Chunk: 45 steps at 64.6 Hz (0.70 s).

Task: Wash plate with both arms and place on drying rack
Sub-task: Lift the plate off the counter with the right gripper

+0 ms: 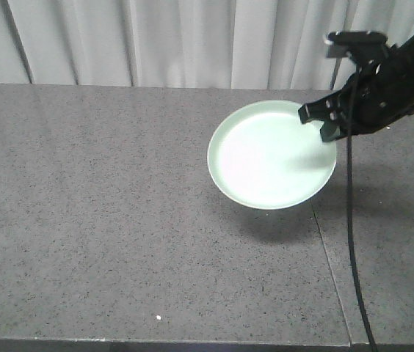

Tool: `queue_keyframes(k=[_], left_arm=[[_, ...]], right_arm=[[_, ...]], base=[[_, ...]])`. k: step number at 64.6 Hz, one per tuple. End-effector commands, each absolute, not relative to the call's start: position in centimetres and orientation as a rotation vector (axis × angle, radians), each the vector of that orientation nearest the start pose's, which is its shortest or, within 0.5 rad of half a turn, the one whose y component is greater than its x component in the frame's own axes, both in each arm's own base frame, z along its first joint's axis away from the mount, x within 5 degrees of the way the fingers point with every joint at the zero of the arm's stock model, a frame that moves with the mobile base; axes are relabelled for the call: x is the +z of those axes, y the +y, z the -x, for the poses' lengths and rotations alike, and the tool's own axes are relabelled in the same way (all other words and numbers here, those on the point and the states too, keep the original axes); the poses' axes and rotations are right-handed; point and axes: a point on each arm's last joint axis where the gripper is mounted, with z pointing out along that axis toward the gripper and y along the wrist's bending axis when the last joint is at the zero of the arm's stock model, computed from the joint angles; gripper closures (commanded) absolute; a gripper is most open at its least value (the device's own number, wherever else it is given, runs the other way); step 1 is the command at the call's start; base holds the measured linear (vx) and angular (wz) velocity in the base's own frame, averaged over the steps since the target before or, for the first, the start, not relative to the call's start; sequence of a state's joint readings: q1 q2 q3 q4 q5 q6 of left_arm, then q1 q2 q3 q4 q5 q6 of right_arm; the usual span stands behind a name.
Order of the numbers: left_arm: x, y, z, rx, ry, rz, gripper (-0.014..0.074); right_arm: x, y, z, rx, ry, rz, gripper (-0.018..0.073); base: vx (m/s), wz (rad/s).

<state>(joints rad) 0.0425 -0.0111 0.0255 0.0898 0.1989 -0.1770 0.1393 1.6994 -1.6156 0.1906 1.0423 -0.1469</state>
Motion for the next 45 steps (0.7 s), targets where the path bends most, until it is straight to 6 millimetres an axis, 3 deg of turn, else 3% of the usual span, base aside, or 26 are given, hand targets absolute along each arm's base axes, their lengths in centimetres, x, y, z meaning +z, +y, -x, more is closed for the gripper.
queue_keyframes(k=[1, 5, 12, 20, 27, 45], left_arm=[[20.5, 0.3, -5.4, -0.033, 1.569, 0.119, 0.0603], [20.5, 0.3, -5.4, -0.033, 1.569, 0.119, 0.0603], [20.5, 0.3, -5.4, -0.033, 1.569, 0.119, 0.0603], [20.5, 0.3, -5.4, -0.033, 1.569, 0.119, 0.0603], [20.5, 0.3, -5.4, -0.033, 1.569, 0.119, 0.0603], [20.5, 0.3, -5.4, -0.033, 1.569, 0.119, 0.0603]], right_arm=[[40.6, 6.3, -32.7, 0.281, 2.394, 0.311, 0.0561], [42.4, 6.0, -30.4, 0.29, 2.337, 0.308, 0.0561], [43.7, 5.5, -26.3, 0.298, 2.267, 0.297, 0.0561], [43.6, 4.9, -21.6, 0.313, 2.172, 0.265, 0.0561], [42.1, 4.3, -17.4, 0.331, 2.12, 0.227, 0.0561], [34.2, 3.1, -9.1, 0.353, 2.104, 0.159, 0.0561]], base=[[0.0, 0.0], [0.0, 0.0], [0.0, 0.0], [0.0, 0.0], [0.0, 0.0], [0.0, 0.0]])
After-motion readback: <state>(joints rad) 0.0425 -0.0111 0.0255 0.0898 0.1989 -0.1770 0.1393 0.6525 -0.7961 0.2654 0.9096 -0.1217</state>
